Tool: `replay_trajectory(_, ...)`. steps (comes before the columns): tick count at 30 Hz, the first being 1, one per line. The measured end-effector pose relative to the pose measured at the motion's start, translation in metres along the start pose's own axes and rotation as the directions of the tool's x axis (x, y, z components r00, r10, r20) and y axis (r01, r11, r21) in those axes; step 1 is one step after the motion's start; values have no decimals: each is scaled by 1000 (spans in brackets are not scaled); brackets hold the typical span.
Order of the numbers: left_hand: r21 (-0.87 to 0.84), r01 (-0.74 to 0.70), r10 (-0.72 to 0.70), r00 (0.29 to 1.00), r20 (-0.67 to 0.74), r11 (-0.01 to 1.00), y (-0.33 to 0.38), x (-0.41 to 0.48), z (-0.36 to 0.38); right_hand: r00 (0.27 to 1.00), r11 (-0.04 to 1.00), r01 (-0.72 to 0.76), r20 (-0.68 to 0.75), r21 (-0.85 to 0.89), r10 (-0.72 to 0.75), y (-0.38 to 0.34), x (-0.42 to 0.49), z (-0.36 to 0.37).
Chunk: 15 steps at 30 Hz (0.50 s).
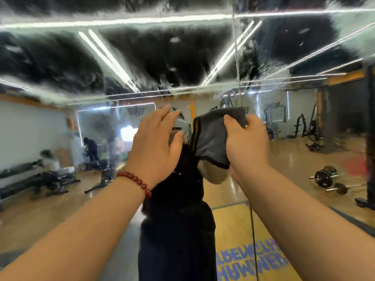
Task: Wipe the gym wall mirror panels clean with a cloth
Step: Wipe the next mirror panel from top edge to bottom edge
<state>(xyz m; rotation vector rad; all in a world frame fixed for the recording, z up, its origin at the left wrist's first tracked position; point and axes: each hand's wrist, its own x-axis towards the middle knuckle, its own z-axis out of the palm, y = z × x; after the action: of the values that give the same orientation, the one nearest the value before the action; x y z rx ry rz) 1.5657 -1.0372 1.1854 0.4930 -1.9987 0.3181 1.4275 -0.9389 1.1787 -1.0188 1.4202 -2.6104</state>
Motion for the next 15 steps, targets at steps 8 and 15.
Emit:
replay_trajectory(8,195,-99,124,985,-118,976,-22,72,-12,818,750,553,68,-362,-571,-53,46,65)
replay_trajectory(15,344,-82,175,953,-247,935,-44,149,-52,424,231,745,177,-625,-888,-117,114,102)
